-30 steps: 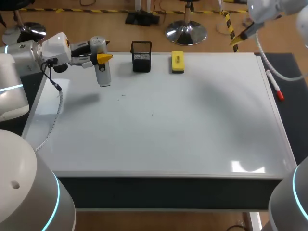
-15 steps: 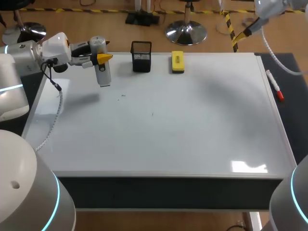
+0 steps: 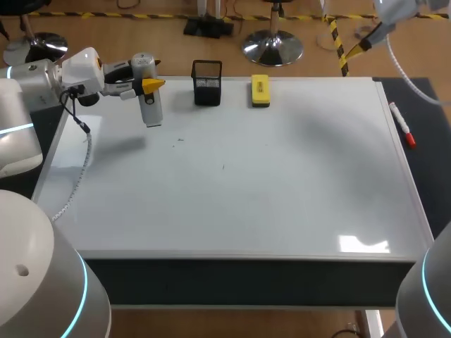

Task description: Pick up the inspection probe, press it on each red-marked spot on the whiteboard one by one, put down the probe, pick up the eraser, and wipe off all the red marks.

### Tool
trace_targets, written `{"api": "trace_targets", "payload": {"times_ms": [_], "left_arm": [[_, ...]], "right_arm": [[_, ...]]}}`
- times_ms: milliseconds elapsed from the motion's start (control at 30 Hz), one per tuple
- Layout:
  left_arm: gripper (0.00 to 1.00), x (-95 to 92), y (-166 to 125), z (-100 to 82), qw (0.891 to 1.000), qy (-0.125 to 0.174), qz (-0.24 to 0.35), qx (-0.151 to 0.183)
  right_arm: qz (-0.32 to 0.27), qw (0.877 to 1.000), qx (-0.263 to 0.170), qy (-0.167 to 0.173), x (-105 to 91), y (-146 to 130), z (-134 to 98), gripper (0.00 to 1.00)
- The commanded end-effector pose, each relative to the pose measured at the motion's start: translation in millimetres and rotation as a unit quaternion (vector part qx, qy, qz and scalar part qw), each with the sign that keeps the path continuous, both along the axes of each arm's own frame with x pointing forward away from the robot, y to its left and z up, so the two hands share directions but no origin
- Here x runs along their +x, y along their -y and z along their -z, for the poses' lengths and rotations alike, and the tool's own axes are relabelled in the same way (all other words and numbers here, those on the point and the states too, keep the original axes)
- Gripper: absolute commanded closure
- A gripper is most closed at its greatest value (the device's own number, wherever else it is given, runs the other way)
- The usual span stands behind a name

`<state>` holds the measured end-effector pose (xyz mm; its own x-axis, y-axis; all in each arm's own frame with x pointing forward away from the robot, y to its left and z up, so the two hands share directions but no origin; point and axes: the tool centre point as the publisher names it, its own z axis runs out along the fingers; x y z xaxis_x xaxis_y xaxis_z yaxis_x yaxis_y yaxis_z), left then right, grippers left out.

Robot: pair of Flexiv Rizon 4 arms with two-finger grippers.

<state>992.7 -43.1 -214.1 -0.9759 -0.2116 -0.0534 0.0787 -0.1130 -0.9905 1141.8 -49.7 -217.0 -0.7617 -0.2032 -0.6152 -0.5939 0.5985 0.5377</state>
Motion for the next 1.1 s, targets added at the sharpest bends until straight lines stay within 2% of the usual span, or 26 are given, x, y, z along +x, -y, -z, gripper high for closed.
{"api": "trace_targets", "payload": {"times_ms": [33,800,933,1100], "left_arm": [[1.0,-0.7,0.0,-0.5,1.0,0.001,-0.001,-0.001],[1.0,-0.7,0.0,-0.5,1.0,0.001,-0.001,-0.001],[1.0,6.8,8.5,-4.8,1.0,0.008,0.01,0.001],[1.0,21.6,23.2,-20.3,0.999,0.029,0.033,0.003]], "right_arm": [[-0.001,1.0,-0.002,0.0,-0.3,1.2,-0.6,0.0],[-0.001,1.0,-0.002,0.0,-0.3,1.2,-0.6,0.0],[-0.001,1.0,-0.002,0.0,-0.3,1.2,-0.6,0.0],[-0.001,1.0,-0.002,0.0,-0.3,1.2,-0.6,0.0]]}}
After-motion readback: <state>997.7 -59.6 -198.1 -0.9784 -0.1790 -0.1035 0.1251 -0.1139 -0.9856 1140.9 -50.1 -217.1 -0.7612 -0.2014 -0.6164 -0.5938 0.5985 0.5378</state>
